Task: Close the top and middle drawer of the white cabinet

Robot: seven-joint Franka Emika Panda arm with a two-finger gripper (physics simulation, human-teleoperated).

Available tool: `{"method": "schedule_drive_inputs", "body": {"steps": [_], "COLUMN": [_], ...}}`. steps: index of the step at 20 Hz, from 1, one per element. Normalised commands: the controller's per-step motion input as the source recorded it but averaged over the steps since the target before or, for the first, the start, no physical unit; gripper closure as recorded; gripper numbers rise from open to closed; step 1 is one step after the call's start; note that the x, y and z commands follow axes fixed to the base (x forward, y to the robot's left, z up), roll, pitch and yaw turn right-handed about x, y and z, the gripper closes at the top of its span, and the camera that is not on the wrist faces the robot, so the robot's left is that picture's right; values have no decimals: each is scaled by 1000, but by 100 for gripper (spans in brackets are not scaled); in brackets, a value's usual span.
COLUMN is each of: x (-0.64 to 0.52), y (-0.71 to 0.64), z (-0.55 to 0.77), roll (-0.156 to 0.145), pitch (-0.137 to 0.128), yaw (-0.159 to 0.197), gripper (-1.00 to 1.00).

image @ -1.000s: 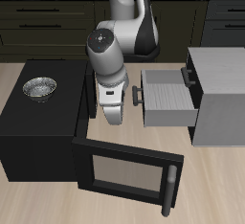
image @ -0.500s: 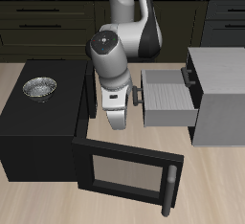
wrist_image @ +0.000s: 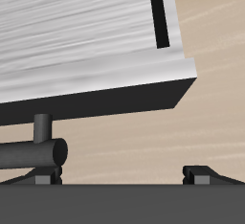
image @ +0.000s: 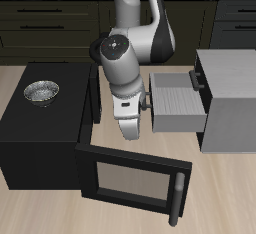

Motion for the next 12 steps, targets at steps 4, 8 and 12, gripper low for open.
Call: {"method": "schedule_drive_inputs", "body": {"steps": [4,8,12], "x": [121,68,38], "y": [244,191,244], "z": [25,2,14], "roll": [36,27,29], "pitch": [-32,-19,-18], "yaw": [-10,-11,4], "gripper": [-100,-100,-100]}}
